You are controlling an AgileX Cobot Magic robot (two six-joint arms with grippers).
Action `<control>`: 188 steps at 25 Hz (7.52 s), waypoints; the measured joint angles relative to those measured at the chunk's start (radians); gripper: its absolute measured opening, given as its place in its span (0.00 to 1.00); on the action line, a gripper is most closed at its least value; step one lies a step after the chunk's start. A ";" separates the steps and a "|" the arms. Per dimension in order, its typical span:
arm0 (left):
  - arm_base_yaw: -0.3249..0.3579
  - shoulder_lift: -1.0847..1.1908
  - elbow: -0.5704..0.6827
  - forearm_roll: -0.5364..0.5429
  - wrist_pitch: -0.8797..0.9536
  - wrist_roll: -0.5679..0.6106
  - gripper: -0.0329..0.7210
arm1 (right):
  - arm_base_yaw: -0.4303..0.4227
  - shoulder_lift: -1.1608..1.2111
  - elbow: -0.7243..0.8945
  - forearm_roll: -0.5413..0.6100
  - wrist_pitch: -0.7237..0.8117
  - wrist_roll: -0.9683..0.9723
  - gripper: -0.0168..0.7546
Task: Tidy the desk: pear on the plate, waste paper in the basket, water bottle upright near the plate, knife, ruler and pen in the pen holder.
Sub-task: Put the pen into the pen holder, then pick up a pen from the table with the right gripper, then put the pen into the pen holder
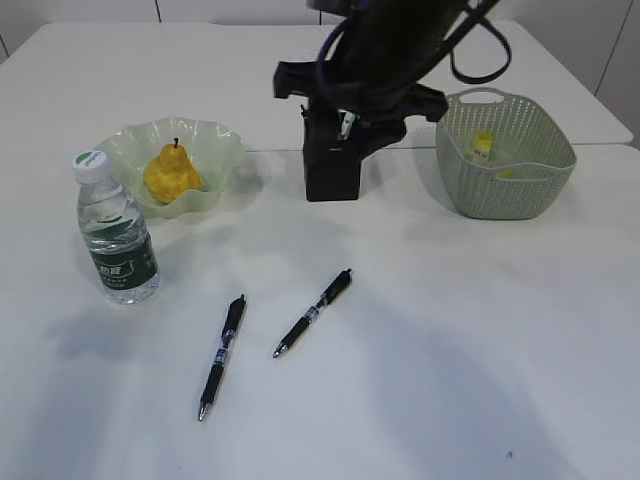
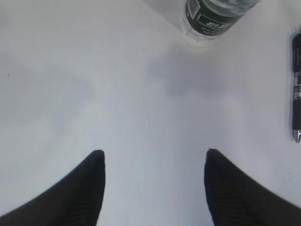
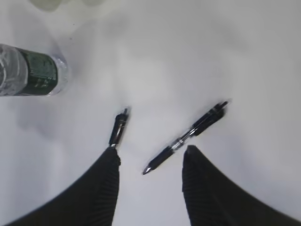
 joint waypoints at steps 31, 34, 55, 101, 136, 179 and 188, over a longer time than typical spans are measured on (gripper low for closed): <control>0.000 0.000 0.000 -0.008 -0.065 0.000 0.66 | 0.102 0.269 -0.003 -0.197 0.045 0.958 0.46; 0.000 0.000 0.000 -0.011 -0.066 0.000 0.66 | 0.102 0.282 -0.004 -0.197 0.025 0.958 0.46; 0.000 0.000 0.000 -0.013 -0.068 0.000 0.66 | 0.102 0.326 -0.004 -0.197 -0.009 0.931 0.46; 0.000 0.000 0.000 -0.013 -0.072 0.000 0.66 | 0.102 0.361 -0.006 -0.203 -0.011 0.902 0.14; 0.000 0.000 0.000 -0.013 -0.072 0.000 0.66 | 0.084 0.361 -0.373 -0.443 0.088 0.616 0.11; 0.000 0.000 0.000 -0.013 -0.110 0.000 0.66 | 0.083 0.374 -0.471 -1.021 -0.333 0.662 0.11; 0.000 0.000 0.000 -0.013 -0.123 0.000 0.66 | 0.083 0.386 -0.471 -1.060 -0.358 0.692 0.11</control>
